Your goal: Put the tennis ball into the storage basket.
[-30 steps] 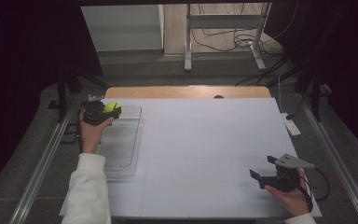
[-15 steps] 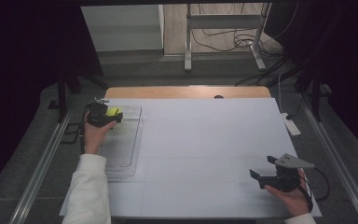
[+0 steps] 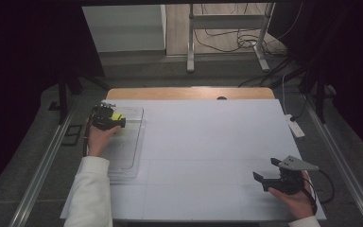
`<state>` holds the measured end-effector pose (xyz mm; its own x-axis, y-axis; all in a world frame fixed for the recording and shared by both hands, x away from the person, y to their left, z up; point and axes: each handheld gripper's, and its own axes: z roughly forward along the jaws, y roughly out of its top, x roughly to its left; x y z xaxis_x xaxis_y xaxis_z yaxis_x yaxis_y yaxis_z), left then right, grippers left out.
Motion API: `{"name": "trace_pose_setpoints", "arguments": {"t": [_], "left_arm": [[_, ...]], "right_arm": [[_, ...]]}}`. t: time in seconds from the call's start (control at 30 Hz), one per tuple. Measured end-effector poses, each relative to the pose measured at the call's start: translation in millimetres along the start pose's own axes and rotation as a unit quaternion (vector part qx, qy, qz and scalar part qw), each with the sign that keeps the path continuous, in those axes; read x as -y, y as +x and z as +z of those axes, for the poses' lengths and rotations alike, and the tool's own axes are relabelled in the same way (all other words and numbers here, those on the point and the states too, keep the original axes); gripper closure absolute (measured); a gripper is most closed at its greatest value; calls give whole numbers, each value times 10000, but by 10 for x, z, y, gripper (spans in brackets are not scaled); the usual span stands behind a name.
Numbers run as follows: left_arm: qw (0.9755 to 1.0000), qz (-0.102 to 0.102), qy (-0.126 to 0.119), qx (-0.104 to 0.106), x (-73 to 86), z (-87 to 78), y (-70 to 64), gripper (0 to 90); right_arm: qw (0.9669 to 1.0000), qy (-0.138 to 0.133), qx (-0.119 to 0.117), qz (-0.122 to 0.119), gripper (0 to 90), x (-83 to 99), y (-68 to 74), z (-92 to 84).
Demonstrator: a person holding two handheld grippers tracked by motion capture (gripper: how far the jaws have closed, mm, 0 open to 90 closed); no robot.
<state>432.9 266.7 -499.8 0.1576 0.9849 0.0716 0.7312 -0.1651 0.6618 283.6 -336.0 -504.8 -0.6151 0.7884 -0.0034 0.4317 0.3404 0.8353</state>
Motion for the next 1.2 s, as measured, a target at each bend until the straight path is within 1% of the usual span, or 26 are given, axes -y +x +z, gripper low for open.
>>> {"name": "trace_pose_setpoints", "arguments": {"t": [0.07, 0.2, 0.3, 0.4, 0.5, 0.57, 0.63, 0.77, 0.87, 0.97, 1.03, 1.1, 1.2], "left_arm": [[10000, 13, -36, -23, 2, 2, 0, 314], [10000, 58, -2, -31, 4, 3, -2, 304], [10000, 39, 9, -6, 9, 11, -6, 298], [10000, 62, 56, 2, 12, 17, -11, 282], [9998, 112, 129, -85, 10, 7, -20, 255], [9999, 99, 119, -46, 6, -15, -23, 235], [9999, 61, 96, 38, 0, -33, -30, 216], [9996, -92, 20, 254, -25, -83, -69, 180], [9989, -129, -107, 427, -45, -150, -116, 169], [9982, -130, -228, 544, -52, -222, -157, 164], [9971, -116, -274, 695, -54, -294, -189, 154], [9957, -163, -365, 831, -52, -352, -205, 149], [9925, -242, -504, 1091, -37, -449, -220, 146]], "right_arm": [[10000, 3, -1, 6, 90, 0, -2, -1], [10000, -1, 1, 16, 90, 1, -4, -2], [10000, 1, -1, 19, 90, 2, -4, -2], [10000, -3, 11, 30, 91, 2, -7, -3], [10000, -6, 6, 36, 91, 2, -10, -1], [10000, -4, -5, 49, 90, 1, -15, 1], [10000, -12, -15, 56, 90, 0, -17, 5], [10000, -33, -42, 44, 90, 7, -20, 3], [9999, -69, -50, 57, 91, 5, -30, -3], [9999, -69, -59, 62, 91, -1, -34, 7], [9999, -70, -78, 46, 91, -9, -32, 16], [9999, -76, -93, 47, 91, -15, -23, 18], [9999, -75, -105, 33, 91, -12, -16, 13]]}}
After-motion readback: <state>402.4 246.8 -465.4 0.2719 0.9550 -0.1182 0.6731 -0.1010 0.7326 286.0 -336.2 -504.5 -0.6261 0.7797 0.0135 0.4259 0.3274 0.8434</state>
